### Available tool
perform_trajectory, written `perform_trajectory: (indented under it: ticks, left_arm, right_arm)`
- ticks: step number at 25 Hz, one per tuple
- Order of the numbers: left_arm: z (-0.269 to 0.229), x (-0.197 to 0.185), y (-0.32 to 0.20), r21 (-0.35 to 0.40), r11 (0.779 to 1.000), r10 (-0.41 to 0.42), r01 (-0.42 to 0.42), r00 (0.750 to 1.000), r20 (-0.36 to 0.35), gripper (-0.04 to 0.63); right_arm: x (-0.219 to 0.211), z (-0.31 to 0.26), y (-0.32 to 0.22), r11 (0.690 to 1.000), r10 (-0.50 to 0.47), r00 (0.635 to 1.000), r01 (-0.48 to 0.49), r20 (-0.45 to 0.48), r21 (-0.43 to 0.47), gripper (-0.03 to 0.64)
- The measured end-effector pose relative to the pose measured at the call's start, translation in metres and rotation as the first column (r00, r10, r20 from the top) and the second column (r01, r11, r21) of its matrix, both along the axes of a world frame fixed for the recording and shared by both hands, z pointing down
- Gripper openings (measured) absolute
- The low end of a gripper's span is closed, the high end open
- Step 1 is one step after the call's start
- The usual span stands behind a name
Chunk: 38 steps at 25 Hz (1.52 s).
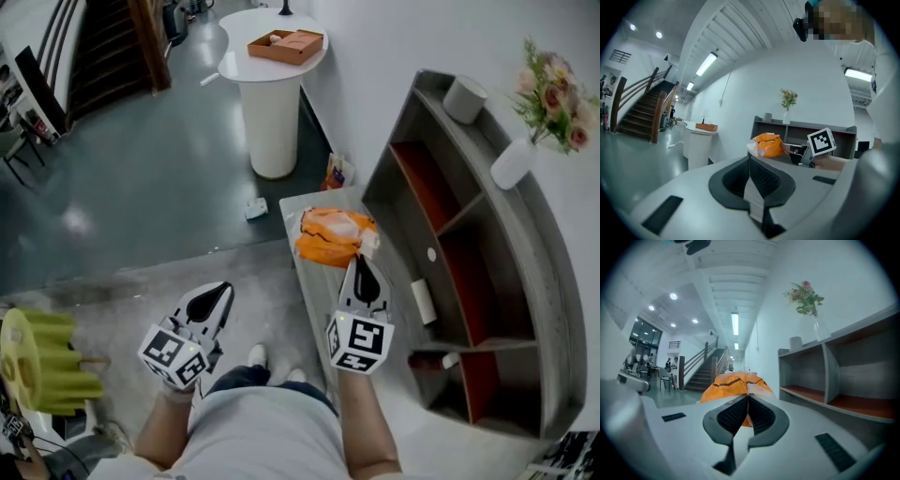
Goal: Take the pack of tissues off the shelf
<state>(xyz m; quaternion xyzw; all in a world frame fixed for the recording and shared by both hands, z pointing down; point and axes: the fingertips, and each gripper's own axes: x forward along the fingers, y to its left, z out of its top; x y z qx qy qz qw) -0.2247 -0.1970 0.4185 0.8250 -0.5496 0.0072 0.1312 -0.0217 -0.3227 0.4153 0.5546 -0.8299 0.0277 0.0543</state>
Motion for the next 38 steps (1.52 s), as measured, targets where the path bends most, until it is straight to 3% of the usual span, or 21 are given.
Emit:
perform_trajectory:
  ticks: [7, 15, 22, 38]
  left_arm:
    - [-0.006, -0.028, 0.021, 0.019, 0.999, -0.044, 0.044, 0.999, -0.010, 0.015]
    - [-0.004, -0.021, 0.010, 0.023, 0.998, -0.049, 0.050, 0.999, -0.016, 0.015]
    - [0.000, -0.021, 0.014, 0.022, 0.999, -0.036, 0.036, 0.999, -0.020, 0.015]
    - [0.005, -0.018, 0.009, 0.009, 1.000, -0.022, 0.022, 1.000, -0.015, 0.015]
  right_arm:
    - [-0.070, -0.005, 0.040, 0.976, -0.212, 0.977, 0.211, 0.019, 0.045, 0.021]
    - [-0.096, -0.003, 0.062, 0.931, -0.361, 0.931, 0.356, 0.051, 0.083, 0.021]
    - [-0.107, -0.001, 0.080, 0.915, -0.396, 0.916, 0.389, 0.058, 0.107, 0.021]
    - [-0.103, 0.010, 0.079, 0.918, -0.392, 0.919, 0.388, 0.046, 0.084, 0.021]
